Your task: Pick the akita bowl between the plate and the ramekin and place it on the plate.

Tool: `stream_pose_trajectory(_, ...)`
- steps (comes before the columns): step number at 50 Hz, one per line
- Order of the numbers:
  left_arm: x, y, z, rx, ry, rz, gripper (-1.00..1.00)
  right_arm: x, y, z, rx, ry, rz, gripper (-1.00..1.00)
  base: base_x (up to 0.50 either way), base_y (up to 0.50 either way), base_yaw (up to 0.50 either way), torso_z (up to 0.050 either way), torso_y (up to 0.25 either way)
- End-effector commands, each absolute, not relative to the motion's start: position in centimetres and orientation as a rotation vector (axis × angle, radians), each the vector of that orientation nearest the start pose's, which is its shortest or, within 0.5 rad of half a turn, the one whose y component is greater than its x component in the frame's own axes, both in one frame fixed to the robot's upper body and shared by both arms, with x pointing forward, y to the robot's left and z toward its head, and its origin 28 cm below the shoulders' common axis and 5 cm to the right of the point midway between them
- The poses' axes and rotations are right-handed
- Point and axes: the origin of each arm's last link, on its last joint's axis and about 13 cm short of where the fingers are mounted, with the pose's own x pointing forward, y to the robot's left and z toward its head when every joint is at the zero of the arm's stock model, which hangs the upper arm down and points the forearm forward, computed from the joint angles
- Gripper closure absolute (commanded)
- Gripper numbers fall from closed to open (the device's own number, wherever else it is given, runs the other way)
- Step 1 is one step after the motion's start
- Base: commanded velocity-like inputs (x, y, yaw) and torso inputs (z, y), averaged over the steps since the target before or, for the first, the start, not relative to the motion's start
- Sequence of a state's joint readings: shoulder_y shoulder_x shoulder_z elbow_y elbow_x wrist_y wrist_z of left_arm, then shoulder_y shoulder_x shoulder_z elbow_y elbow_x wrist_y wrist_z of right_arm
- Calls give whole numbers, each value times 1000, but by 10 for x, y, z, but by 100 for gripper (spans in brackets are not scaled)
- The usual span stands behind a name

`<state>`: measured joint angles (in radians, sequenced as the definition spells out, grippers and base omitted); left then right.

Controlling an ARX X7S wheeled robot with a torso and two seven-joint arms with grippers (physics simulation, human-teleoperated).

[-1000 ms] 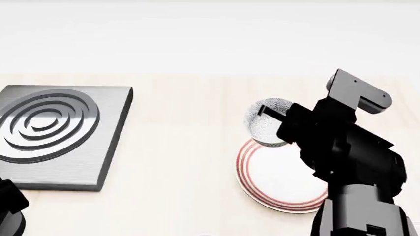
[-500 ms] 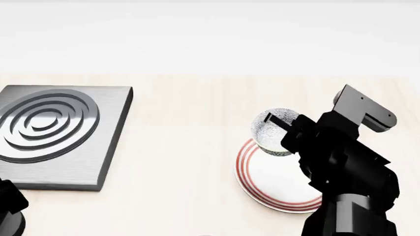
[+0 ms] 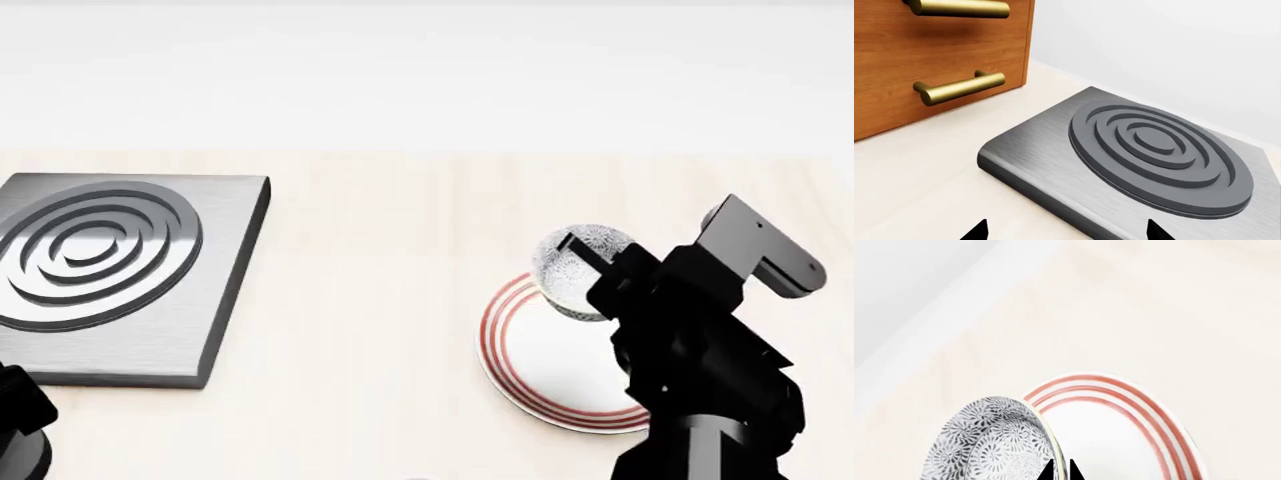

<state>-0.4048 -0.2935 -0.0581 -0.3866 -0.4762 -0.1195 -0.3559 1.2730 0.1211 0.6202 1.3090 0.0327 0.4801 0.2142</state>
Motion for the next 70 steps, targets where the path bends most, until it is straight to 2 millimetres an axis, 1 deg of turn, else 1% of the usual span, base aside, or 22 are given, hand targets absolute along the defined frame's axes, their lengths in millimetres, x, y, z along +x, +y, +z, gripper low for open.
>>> stream_pose_trajectory(1,294,302,45,-225,96,495,-100,410,-142,142,656,490,-380,100,0,0,0,0,0)
stream_pose_trajectory(9,294,302,45,-224,95,496,-100,408,-142,137,653,501,-391,100,0,0,0,0,1)
stream_pose_trajectory(11,294,302,45,-224,95,496,-100,409,-144,137,663,490,-428,100,0,0,0,0,0)
stream_pose_trajectory(25,294,302,45,-224,95,495,-100,407,-139,131,693,523,-395,100,0,0,0,0,0)
stream_pose_trajectory(43,294,302,45,-224,96,495,-100,402,-139,119,708,548,-386,100,0,0,0,0,1)
stream_pose_trajectory(70,294,302,45,-224,95,496,-100,400,-139,114,676,563,-392,100,0,0,0,0,0)
